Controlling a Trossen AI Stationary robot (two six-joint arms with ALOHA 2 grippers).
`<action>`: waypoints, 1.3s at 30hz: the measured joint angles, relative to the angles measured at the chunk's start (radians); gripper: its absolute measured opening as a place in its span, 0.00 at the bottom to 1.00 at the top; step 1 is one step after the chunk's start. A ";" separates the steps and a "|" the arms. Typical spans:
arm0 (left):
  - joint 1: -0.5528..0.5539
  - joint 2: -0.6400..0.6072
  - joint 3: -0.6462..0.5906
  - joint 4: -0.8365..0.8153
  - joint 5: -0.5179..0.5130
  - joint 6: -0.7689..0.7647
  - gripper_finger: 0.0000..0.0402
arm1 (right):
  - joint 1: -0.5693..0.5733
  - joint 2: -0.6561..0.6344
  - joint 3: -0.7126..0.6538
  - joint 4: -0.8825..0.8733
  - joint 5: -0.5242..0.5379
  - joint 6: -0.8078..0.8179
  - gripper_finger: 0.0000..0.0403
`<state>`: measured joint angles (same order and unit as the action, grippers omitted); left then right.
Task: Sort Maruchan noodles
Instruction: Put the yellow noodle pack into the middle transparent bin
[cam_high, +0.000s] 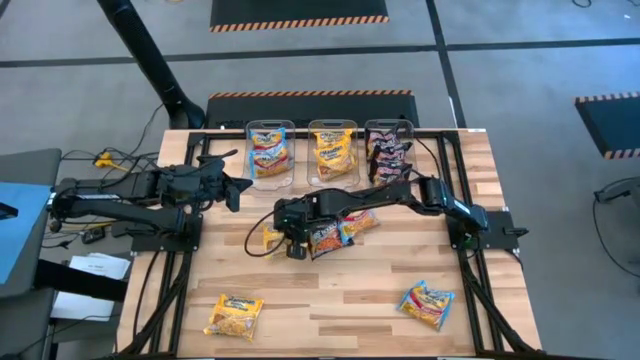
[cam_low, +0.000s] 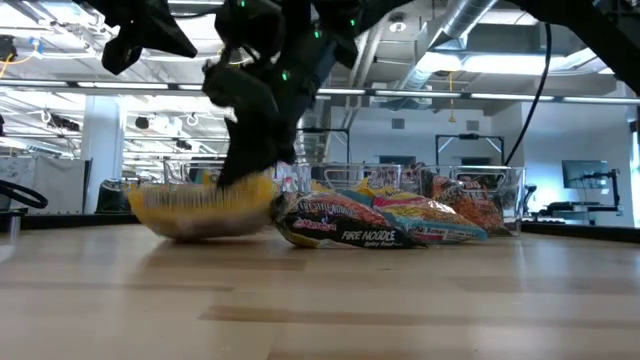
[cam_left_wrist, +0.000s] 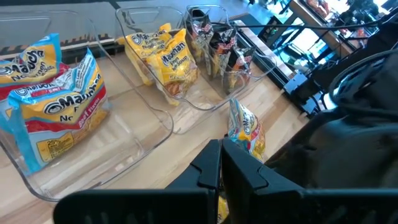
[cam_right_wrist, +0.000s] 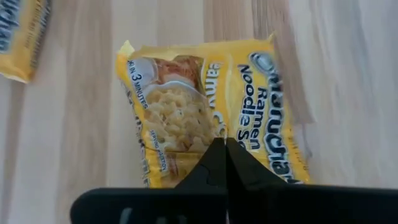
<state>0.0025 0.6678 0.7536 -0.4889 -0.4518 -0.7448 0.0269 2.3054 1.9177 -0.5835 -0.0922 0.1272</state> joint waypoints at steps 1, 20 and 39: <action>0.000 0.000 0.000 0.000 0.000 0.000 0.00 | 0.000 0.000 0.017 -0.015 0.000 0.000 0.01; 0.000 0.000 0.000 0.000 0.000 0.000 0.00 | -0.001 -0.001 0.384 -0.515 0.178 -0.085 0.01; 0.000 -0.001 0.000 0.016 -0.052 0.034 0.00 | -0.156 -0.249 0.418 -0.709 0.359 -0.183 0.01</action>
<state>0.0029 0.6670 0.7536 -0.4732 -0.5041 -0.7105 -0.1286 2.0567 2.3356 -1.2925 0.2672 -0.0560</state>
